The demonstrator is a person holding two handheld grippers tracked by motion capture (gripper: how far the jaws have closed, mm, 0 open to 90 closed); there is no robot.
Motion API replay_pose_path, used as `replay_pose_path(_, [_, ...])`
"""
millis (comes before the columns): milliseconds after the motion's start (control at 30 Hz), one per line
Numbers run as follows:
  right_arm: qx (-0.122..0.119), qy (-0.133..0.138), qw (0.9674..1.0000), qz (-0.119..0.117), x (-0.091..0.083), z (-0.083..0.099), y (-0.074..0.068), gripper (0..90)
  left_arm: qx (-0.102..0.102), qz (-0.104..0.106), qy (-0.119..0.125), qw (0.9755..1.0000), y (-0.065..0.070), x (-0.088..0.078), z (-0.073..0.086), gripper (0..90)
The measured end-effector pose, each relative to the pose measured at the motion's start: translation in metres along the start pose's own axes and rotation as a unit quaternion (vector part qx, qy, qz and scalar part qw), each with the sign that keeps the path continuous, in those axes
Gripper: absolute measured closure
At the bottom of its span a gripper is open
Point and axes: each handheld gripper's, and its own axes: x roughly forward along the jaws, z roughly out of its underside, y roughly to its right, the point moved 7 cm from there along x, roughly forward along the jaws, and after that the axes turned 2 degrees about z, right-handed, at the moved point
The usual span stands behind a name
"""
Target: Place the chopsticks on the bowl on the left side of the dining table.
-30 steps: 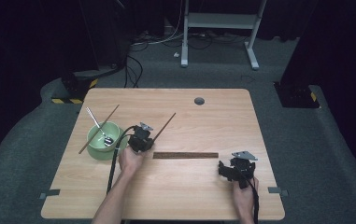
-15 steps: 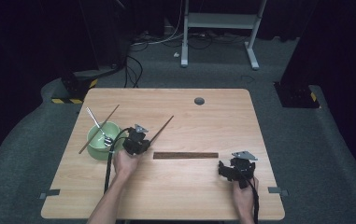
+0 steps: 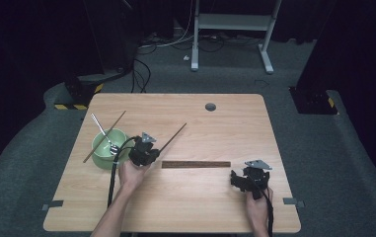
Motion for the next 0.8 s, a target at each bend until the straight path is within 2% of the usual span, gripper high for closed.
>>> replay_pose_path(233, [0.000,0.000,1.0000,0.000,0.000,0.000,0.000,13.9,0.005,0.010,0.022,0.9997,0.006,-0.013,0.002,84.1])
replay_pose_path(367, [0.000,0.000,1.0000,0.000,0.000,0.000,0.000,13.9,0.014,0.010,0.029,0.9994,0.010,-0.021,0.004,84.0])
replay_pose_path(633, [0.000,0.000,1.0000,0.000,0.000,0.000,0.000,13.9,0.018,0.019,0.042,0.9988,0.015,-0.034,0.009,84.0])
replay_pose_path(700, [0.000,0.000,1.0000,0.000,0.000,0.000,0.000,13.9,0.017,0.023,0.043,0.9987,0.016,-0.037,0.011,84.0])
replay_pose_path(800, [0.000,0.000,1.0000,0.000,0.000,0.000,0.000,13.9,0.004,0.036,0.049,0.9981,0.017,-0.043,0.015,84.0])
